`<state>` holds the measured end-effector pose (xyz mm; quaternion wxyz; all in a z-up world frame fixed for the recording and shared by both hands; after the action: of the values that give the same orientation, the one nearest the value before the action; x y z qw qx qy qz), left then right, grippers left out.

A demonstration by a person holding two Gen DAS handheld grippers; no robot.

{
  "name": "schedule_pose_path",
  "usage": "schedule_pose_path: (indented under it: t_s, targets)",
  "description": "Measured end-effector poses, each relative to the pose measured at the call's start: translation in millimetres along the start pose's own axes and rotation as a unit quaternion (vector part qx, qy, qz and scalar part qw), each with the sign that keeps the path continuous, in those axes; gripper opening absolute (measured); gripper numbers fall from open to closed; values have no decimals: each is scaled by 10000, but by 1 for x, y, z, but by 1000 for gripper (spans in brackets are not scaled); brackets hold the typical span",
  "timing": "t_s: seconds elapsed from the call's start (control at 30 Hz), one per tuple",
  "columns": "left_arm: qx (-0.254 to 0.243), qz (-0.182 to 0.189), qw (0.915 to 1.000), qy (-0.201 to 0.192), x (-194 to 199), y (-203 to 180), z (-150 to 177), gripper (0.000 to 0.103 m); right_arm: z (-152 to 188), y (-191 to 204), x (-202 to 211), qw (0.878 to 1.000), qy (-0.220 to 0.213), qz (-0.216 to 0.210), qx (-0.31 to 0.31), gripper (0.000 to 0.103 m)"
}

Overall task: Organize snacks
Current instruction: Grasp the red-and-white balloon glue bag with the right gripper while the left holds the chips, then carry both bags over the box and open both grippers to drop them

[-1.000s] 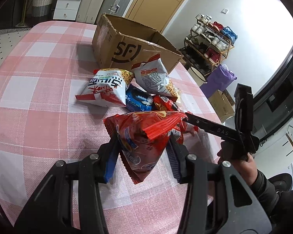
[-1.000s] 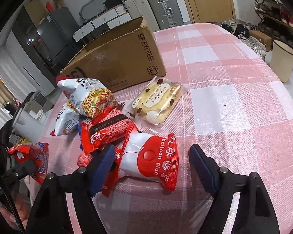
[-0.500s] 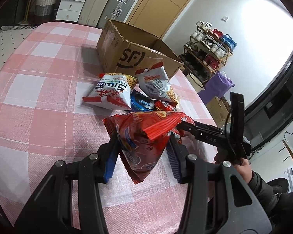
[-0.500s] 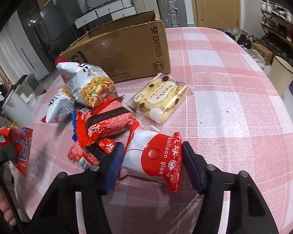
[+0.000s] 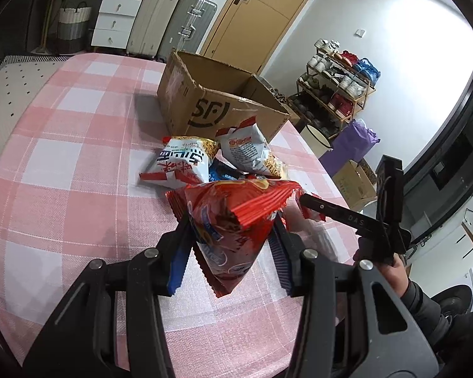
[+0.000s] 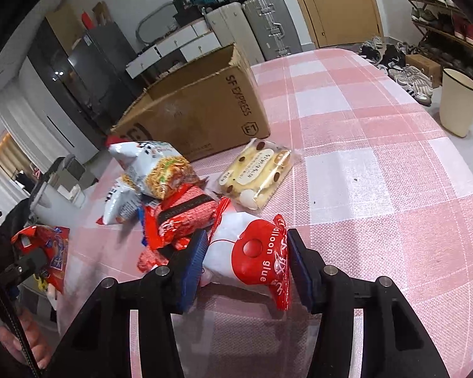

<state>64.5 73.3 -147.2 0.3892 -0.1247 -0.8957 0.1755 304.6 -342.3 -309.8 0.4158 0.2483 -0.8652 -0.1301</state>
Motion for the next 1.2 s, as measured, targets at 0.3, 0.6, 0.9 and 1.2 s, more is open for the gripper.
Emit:
schedule_pose_path:
  t_s: [0.3,0.6,0.9,1.2]
  targets:
    - [-168,-55,9998,-53,12,-16,-6,43,-5,10,28,9987,-326,-382,41,51]
    - [-280,65,9995,-136,21,-40,-17,43,-18,39,71,9936,-727,-825,258,51]
    - [-293,187,9986,-394,36,-62,-44,43,-36,83,109,9848,-1036,-1145,797,51]
    - [-200,215,9951,-940,59,-79,-74,43,-67,115,137,9753,-1243,-1262,1319,51]
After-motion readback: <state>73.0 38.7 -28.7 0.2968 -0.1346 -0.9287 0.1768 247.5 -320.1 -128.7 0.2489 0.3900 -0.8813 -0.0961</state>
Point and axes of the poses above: each gripper's, at about its wrist camera, not at the fingertips, and x roughly against the way its jaws point, y to its left, z to its underside, the point moved 3 cm from there along -x, roughly the way its jaws point, and after that the axes turned 4 degrees about -z, right-handed, at the moved point
